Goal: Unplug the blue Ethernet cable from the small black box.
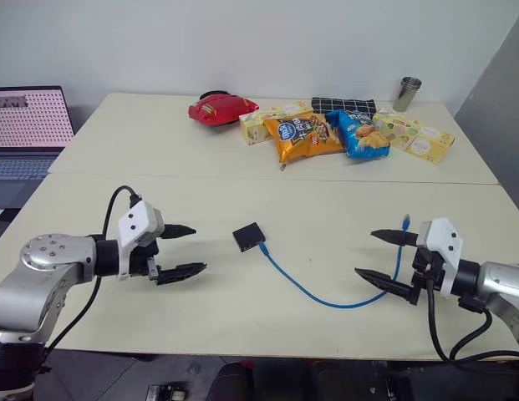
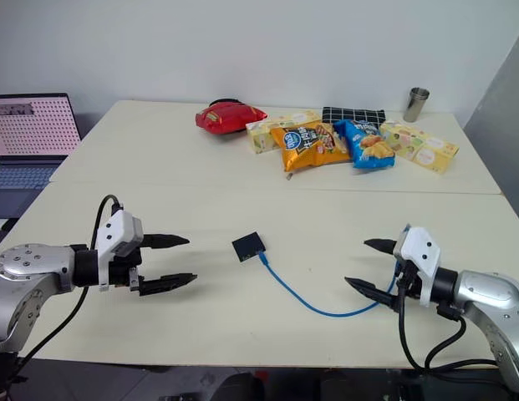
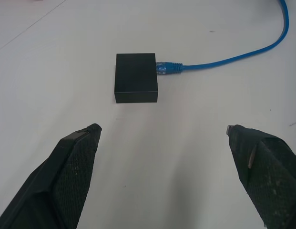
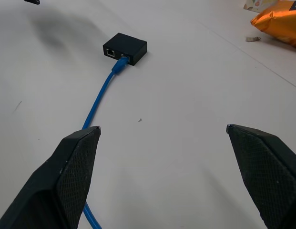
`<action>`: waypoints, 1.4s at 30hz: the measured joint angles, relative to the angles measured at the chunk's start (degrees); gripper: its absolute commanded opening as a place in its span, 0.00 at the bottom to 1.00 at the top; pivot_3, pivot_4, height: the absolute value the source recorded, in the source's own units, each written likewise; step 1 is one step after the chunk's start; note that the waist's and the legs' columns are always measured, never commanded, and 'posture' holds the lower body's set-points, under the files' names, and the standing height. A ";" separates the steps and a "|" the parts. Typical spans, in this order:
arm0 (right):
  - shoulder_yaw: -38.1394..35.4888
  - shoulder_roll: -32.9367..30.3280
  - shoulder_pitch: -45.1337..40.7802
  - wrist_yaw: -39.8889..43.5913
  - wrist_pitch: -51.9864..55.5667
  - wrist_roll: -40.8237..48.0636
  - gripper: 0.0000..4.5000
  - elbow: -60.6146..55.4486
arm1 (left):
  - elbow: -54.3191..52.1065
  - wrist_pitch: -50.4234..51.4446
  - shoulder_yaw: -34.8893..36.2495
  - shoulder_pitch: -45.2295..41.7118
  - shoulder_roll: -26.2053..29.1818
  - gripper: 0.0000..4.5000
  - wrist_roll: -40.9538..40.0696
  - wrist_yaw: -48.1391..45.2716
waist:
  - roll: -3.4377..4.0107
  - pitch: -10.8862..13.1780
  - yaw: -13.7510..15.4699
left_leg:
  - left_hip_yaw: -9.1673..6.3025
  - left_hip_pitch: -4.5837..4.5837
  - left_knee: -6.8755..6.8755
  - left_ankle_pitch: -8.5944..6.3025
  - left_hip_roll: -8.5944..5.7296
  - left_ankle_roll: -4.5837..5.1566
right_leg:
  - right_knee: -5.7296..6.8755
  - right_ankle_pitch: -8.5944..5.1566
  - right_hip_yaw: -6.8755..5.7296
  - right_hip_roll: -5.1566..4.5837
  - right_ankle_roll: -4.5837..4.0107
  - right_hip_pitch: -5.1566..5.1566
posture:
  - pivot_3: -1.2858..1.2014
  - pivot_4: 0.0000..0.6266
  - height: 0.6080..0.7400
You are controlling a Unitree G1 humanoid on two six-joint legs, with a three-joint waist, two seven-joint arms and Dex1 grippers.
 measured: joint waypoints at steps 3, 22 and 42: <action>0.46 0.02 -0.64 -0.19 0.36 0.00 1.00 0.00 | -0.72 0.01 0.18 0.98 0.15 1.00 -0.04 -0.27 | 0.00 0.00 0.00 | 0.01 -0.01 0.00 0.00 0.00 0.00 | -0.01 0.00 0.01 0.00 0.00 0.00 | 0.52 0.24 1.00; 20.13 11.38 -7.67 -7.20 -0.20 -10.41 1.00 4.08 | -5.05 1.84 0.98 2.79 1.78 1.00 -2.26 -3.63 | 0.00 0.00 -0.14 | 0.00 -0.02 -0.02 0.04 0.02 -0.07 | 0.06 0.00 0.02 0.04 0.00 -0.11 | 0.52 0.24 1.00; 34.48 26.31 -18.16 -15.97 1.53 -25.24 0.50 17.79 | -5.09 -1.47 -1.82 2.65 3.61 1.00 -1.96 -9.65 | -0.04 -0.03 -0.18 | -0.05 0.03 -0.01 0.04 0.03 -0.07 | 0.22 0.00 -0.01 0.08 -0.01 -0.14 | 0.52 0.24 1.00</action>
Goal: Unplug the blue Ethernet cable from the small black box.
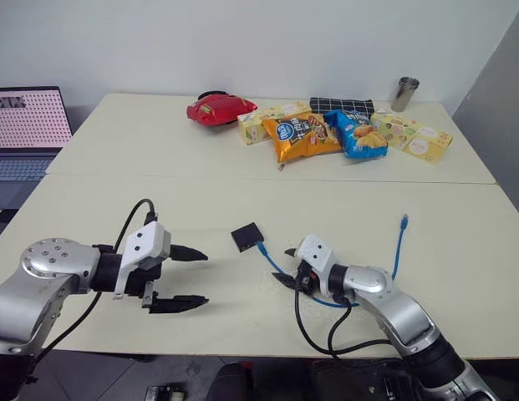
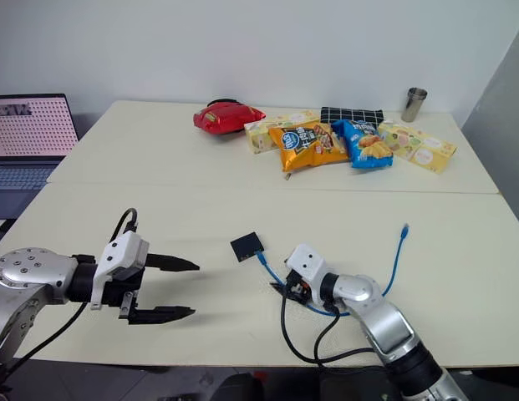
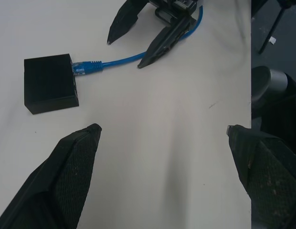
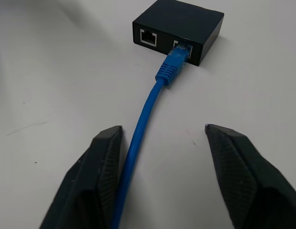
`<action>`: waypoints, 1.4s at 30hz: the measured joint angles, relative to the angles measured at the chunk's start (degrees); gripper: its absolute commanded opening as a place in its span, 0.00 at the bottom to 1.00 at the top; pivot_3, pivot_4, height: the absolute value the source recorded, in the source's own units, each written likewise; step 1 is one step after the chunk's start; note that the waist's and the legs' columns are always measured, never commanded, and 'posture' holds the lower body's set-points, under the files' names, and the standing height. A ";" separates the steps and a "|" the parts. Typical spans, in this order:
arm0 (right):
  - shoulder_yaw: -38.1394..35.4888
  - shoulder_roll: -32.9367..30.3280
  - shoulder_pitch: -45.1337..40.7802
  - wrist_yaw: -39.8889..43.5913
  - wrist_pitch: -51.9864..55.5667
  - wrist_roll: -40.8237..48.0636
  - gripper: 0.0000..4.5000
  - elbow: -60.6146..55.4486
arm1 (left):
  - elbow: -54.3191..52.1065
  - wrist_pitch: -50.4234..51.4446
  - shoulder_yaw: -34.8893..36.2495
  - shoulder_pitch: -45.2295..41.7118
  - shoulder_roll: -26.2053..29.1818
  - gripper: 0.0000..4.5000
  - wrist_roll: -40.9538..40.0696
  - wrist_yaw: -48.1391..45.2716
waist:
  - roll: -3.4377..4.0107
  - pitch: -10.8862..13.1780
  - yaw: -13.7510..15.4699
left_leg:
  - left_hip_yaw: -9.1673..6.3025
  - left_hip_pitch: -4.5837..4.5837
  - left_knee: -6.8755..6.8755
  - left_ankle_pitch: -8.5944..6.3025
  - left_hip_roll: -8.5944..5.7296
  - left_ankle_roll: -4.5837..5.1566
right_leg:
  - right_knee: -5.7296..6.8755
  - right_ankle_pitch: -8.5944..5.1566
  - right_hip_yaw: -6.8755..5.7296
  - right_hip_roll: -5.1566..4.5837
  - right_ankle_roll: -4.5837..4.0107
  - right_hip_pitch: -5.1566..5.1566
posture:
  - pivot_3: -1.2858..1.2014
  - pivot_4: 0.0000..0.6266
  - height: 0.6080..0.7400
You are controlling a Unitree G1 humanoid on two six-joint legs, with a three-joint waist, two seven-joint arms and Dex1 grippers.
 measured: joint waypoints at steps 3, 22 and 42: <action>0.12 -0.19 -0.18 -0.08 0.65 -0.57 0.35 -0.52 | 0.23 -0.21 -0.29 -0.27 -0.06 1.00 0.00 0.00 | 0.00 0.00 0.00 | 0.00 0.00 0.00 0.00 0.00 0.00 | 0.01 0.00 0.00 0.00 0.00 -0.01 | 0.52 0.24 1.00; -17.56 -28.81 8.39 14.12 -0.30 2.88 0.01 -5.25 | 2.26 0.14 -6.89 -8.04 -4.31 1.00 -0.08 0.23 | 0.02 0.01 0.13 | 0.01 -0.06 0.01 -0.10 -0.02 0.18 | -0.15 0.00 0.04 0.00 0.00 0.06 | 0.52 0.24 1.00; -16.29 -18.35 3.32 9.90 2.95 4.44 0.56 -0.87 | -0.26 5.92 -8.58 -12.12 -10.57 1.00 -3.54 4.58 | 0.02 0.01 0.10 | 0.04 -0.06 0.03 0.00 0.00 0.00 | -0.15 0.00 0.11 0.04 0.00 0.05 | 0.52 0.24 1.00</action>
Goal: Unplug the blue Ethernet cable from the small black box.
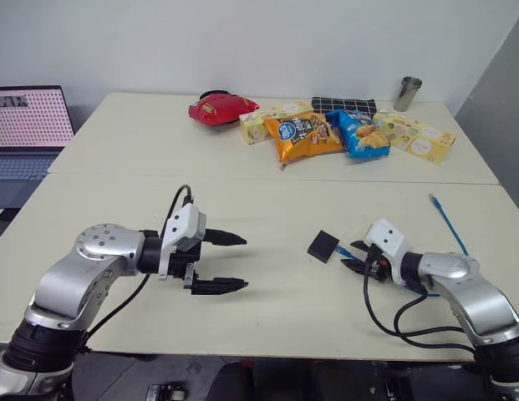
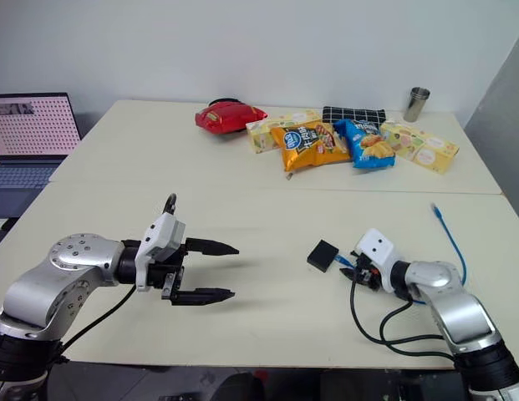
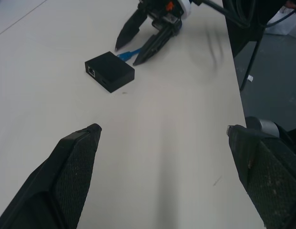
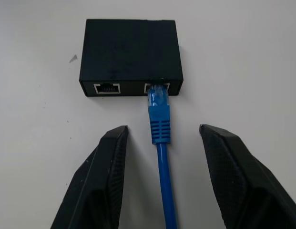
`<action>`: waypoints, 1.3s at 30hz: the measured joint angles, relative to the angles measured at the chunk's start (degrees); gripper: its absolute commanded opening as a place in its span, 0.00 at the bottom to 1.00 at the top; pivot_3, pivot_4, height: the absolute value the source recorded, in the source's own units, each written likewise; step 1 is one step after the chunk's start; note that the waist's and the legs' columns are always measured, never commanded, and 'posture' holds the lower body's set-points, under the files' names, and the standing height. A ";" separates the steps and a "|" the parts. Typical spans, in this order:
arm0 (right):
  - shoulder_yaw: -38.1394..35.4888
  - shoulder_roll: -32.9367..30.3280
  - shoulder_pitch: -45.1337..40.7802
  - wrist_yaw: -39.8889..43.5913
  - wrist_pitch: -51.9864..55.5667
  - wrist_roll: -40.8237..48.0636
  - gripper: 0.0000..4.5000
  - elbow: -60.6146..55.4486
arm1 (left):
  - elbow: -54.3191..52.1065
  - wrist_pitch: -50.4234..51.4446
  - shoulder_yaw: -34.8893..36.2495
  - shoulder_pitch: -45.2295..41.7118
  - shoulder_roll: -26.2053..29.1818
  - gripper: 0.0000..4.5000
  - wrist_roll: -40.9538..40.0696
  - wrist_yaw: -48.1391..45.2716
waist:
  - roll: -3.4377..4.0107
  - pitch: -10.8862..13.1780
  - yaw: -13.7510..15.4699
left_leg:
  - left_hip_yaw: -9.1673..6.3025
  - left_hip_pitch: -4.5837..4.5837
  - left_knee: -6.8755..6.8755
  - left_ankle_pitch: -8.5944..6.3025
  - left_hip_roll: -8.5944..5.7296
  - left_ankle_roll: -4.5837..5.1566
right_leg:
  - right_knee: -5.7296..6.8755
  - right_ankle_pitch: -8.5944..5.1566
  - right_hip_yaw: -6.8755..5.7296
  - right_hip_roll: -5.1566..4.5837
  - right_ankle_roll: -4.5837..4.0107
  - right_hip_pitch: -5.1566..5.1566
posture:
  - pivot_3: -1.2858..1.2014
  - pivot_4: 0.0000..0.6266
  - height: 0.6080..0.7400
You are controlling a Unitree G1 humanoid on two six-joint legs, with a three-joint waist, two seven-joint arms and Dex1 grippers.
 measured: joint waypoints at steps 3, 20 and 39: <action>0.21 0.02 -0.56 0.44 0.55 0.31 0.45 0.36 | -0.49 0.28 -0.49 -0.01 -0.58 1.00 -0.30 0.46 | 0.00 0.00 -0.03 | -0.01 0.02 -0.01 0.00 0.01 0.00 | 0.04 0.00 -0.01 0.01 0.00 0.00 | 0.52 0.24 1.00; 5.41 -1.48 -6.35 0.51 -21.62 -9.69 0.03 -0.19 | 6.34 9.37 -0.97 -4.52 -8.49 1.00 -4.70 7.97 | 0.00 0.00 -0.09 | -0.01 0.00 0.03 0.01 0.01 -0.01 | 0.09 0.00 -0.02 0.01 0.00 -0.06 | 0.52 0.24 1.00; 9.40 0.97 -16.27 1.78 -53.15 -19.50 0.03 2.22 | 7.76 23.32 2.36 -7.42 -15.34 0.71 -16.33 14.99 | -0.01 -0.01 -0.13 | -0.02 0.02 0.10 0.02 0.01 -0.04 | 0.17 0.00 -0.05 -0.04 0.00 -0.04 | 0.52 0.24 1.00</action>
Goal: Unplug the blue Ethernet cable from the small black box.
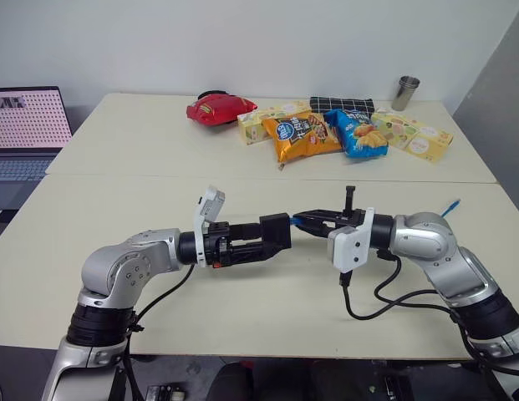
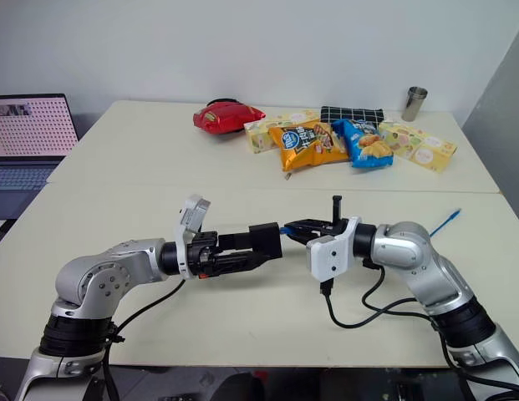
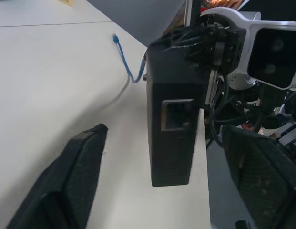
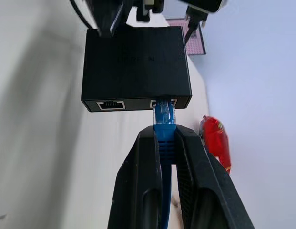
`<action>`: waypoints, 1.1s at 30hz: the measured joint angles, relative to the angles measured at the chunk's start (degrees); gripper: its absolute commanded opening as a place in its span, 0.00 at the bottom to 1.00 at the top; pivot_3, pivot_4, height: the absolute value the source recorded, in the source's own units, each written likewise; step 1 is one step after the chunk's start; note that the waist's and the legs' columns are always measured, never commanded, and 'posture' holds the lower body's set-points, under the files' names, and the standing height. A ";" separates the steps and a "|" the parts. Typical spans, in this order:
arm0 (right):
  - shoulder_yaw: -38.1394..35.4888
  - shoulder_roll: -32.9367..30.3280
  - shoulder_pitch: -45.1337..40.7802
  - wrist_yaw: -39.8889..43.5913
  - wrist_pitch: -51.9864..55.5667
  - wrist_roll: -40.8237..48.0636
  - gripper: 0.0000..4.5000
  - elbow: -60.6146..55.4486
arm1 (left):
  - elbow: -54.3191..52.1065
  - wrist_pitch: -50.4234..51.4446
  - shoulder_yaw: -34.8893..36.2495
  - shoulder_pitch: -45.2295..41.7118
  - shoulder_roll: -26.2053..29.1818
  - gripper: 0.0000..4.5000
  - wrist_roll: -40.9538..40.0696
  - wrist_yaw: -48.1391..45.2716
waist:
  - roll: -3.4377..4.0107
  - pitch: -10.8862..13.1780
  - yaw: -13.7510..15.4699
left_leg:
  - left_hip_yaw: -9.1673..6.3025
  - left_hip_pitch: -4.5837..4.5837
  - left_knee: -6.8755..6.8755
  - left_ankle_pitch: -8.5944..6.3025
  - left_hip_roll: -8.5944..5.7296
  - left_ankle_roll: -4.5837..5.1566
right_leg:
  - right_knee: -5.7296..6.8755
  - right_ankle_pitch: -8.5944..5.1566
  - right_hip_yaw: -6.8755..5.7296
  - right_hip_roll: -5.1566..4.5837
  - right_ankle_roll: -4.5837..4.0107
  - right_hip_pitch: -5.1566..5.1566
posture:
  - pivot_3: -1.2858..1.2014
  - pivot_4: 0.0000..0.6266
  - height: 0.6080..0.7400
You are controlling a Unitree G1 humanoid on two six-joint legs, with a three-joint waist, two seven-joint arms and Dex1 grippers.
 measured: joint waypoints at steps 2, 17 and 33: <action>0.00 0.04 0.00 0.03 0.02 -0.02 0.03 0.04 | 0.29 0.27 0.07 0.00 0.00 0.62 -0.05 0.23 | 0.00 0.00 -0.01 | 0.02 0.00 0.00 0.00 -0.01 0.00 | 0.00 0.00 0.01 -0.02 0.00 0.00 | 0.52 0.24 1.00; -0.01 0.33 0.51 0.77 0.76 -0.91 0.26 -0.73 | 2.00 -0.28 -0.17 -0.66 -0.56 0.18 1.05 0.36 | 0.00 0.00 -0.02 | 0.01 0.00 0.00 0.00 -0.01 0.00 | 0.00 0.00 0.01 -0.02 0.00 -0.01 | 0.52 0.24 1.00; -8.27 0.44 5.37 5.24 53.08 42.33 0.62 -18.30 | 4.80 -20.49 -8.47 -1.98 3.75 0.18 14.01 -14.87 | 0.01 0.00 0.08 | -0.04 -0.02 -0.02 0.00 -0.01 0.00 | -0.09 0.00 -0.03 -0.02 0.00 0.03 | 0.52 0.24 1.00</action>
